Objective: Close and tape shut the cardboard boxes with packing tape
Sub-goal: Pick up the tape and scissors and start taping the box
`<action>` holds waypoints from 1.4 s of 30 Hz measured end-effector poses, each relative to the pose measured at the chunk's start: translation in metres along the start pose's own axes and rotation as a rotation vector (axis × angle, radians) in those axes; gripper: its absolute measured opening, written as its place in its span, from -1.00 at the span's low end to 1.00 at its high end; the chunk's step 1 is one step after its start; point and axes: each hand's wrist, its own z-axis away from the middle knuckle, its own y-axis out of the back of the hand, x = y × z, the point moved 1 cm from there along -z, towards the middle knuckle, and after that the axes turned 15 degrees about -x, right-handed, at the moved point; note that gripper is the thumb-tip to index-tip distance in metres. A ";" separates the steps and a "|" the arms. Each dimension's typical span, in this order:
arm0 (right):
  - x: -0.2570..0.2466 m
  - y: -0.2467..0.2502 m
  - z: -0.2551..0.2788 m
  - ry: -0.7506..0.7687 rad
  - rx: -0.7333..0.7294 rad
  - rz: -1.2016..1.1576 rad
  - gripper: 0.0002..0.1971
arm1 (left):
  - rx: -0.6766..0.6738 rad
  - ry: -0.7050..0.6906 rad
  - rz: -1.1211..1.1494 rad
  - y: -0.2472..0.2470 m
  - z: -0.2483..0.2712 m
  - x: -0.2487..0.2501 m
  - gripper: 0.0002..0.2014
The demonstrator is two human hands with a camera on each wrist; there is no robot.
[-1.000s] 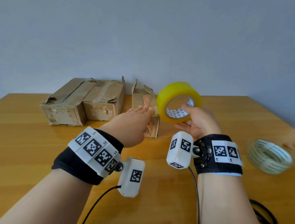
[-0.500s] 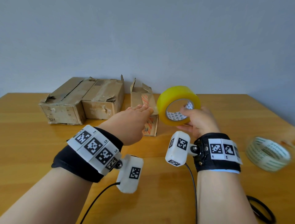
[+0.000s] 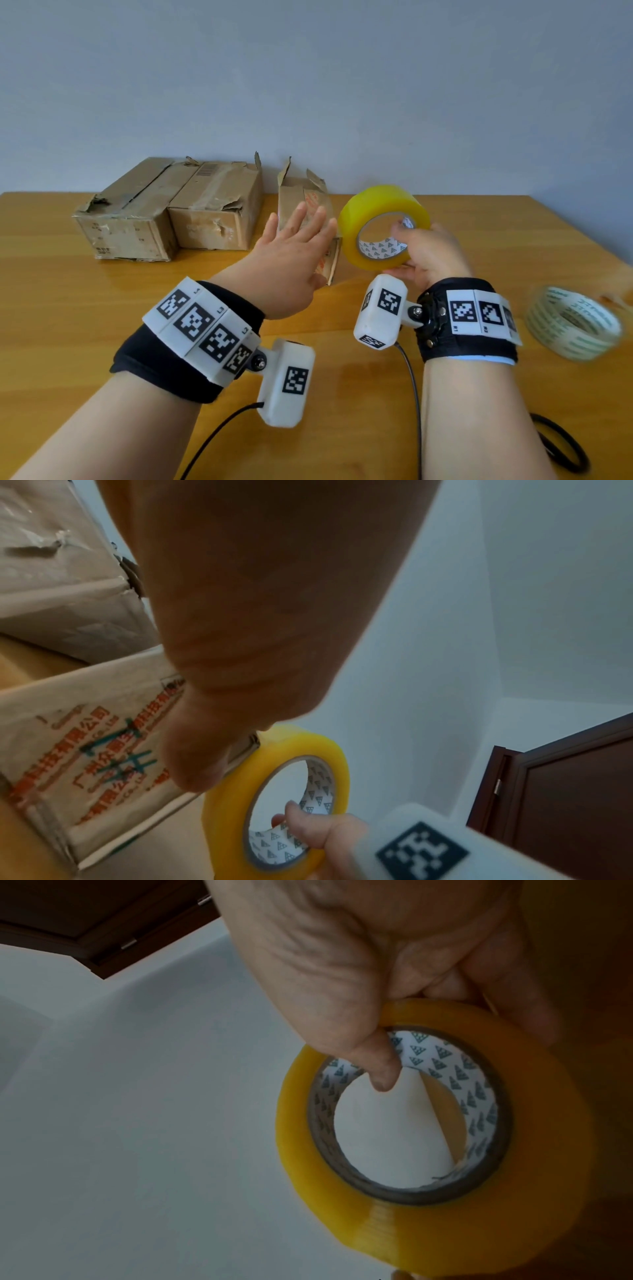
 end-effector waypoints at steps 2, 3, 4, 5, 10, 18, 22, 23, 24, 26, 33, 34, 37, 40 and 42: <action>0.001 0.000 0.001 -0.004 0.014 0.058 -0.42 | 0.026 -0.010 0.022 -0.002 -0.003 0.000 -0.25; 0.001 0.001 0.001 -0.009 0.019 0.098 -0.43 | 0.036 -0.014 0.045 -0.003 -0.004 -0.002 -0.25; 0.001 0.001 0.001 -0.011 0.015 0.133 -0.45 | 0.038 -0.017 0.071 -0.004 -0.004 -0.004 -0.26; 0.001 0.002 0.000 -0.011 0.005 0.160 -0.46 | 0.034 -0.021 0.094 -0.004 -0.004 -0.005 -0.26; -0.005 0.006 0.005 -0.023 -0.022 0.293 -0.34 | -0.021 -0.042 0.143 -0.001 -0.001 -0.009 -0.25; -0.024 0.007 0.049 0.023 0.057 0.450 -0.23 | -0.055 -0.035 0.146 0.002 -0.002 -0.005 -0.23; -0.028 0.010 0.068 -0.063 0.083 0.506 -0.64 | -0.048 -0.028 0.138 0.006 0.001 0.003 -0.25; -0.028 0.012 0.070 -0.095 0.093 0.534 -0.73 | -0.046 -0.025 0.125 0.008 0.002 0.005 -0.27; -0.025 0.015 0.072 -0.135 0.089 0.573 -0.73 | -0.042 -0.026 0.111 0.010 0.003 0.007 -0.29; -0.019 0.026 0.077 -0.217 0.061 0.663 -0.63 | -0.026 -0.024 0.098 0.012 0.005 0.011 -0.31; -0.012 0.078 0.122 -0.457 -0.013 1.085 -0.83 | 0.008 0.039 0.081 0.006 -0.001 0.017 -0.27; -0.012 0.083 0.127 -0.504 -0.040 1.173 -0.82 | 0.014 0.059 0.086 0.006 0.000 0.019 -0.27; -0.006 0.096 0.135 -0.611 -0.131 1.382 -0.81 | 0.037 0.090 0.101 0.005 0.002 0.026 -0.31; 0.005 0.096 0.138 -0.655 -0.235 1.570 -0.75 | 0.031 0.103 0.118 0.006 0.005 0.028 -0.27; 0.017 0.090 0.137 -0.663 -0.309 1.621 -0.74 | 0.015 0.108 0.120 0.008 0.006 0.029 -0.24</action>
